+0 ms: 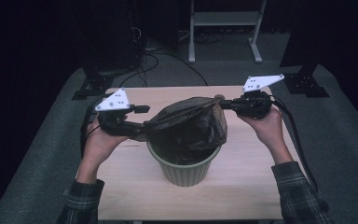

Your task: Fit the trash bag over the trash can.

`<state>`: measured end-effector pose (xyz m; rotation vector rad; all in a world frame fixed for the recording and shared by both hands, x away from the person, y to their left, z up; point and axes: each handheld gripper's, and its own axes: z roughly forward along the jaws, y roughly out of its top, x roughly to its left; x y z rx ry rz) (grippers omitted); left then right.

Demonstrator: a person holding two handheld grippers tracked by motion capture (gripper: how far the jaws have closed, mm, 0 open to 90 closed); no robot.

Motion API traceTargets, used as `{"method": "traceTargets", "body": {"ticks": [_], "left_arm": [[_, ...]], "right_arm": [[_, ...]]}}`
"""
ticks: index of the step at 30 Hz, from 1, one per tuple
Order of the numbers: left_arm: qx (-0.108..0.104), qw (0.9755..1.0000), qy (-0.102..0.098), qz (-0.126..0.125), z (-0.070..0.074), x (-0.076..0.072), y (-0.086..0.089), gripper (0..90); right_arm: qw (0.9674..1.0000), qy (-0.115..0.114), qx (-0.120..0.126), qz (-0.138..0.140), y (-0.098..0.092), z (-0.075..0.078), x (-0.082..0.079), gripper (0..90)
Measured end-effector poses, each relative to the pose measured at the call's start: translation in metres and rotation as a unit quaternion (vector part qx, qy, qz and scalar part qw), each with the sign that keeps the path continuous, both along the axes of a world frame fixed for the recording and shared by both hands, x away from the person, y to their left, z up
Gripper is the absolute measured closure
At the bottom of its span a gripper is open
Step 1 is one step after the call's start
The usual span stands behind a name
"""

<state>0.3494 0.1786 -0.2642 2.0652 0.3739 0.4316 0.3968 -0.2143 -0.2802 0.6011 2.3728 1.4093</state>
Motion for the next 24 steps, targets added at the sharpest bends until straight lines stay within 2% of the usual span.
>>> {"method": "traceTargets", "body": {"ticks": [5, 8, 10, 14, 15, 17, 20, 23, 24], "left_arm": [[0.017, 0.9998, 0.003, 0.0, -0.007, 0.008, -0.013, 50.5], [0.044, 0.999, 0.007, 0.008, -0.012, 0.013, -0.018, 54.5], [0.057, 0.9983, 0.007, 0.012, -0.013, 0.016, -0.018, 64.5], [0.046, 0.9986, 0.016, 0.019, -0.014, 0.021, -0.014, 87.5], [0.045, 0.9987, 0.018, 0.019, -0.013, 0.022, -0.013, 89.2], [0.03, 0.999, 0.025, 0.024, -0.01, 0.026, -0.009, 89.5], [0.016, 0.9992, 0.02, 0.032, -0.007, 0.03, -0.003, 85.4], [0.01, 0.999, 0.018, 0.039, -0.003, 0.034, 0.0, 83.6], [0.013, 0.999, 0.02, 0.039, -0.002, 0.036, 0.001, 85.1]], "right_arm": [[1.0, 0.0, 0.001, 0.0, -0.002, 0.001, 0.0, 89.8], [1.0, 0.0, 0.002, 0.001, -0.003, 0.002, 0.0, 89.8], [1.0, 0.001, 0.003, 0.003, -0.003, 0.002, 0.0, 89.8], [1.0, 0.001, 0.003, 0.004, -0.002, 0.001, 0.001, 89.8], [1.0, 0.001, 0.003, 0.004, -0.001, 0.001, 0.001, 89.8], [1.0, 0.002, 0.003, 0.003, -0.001, 0.0, 0.003, 89.8], [1.0, 0.003, 0.001, 0.002, 0.0, -0.001, 0.005, 89.8], [1.0, 0.003, 0.002, 0.001, 0.001, -0.001, 0.006, 89.8], [1.0, 0.003, -0.001, 0.001, 0.002, -0.001, 0.007, 89.8]]}}
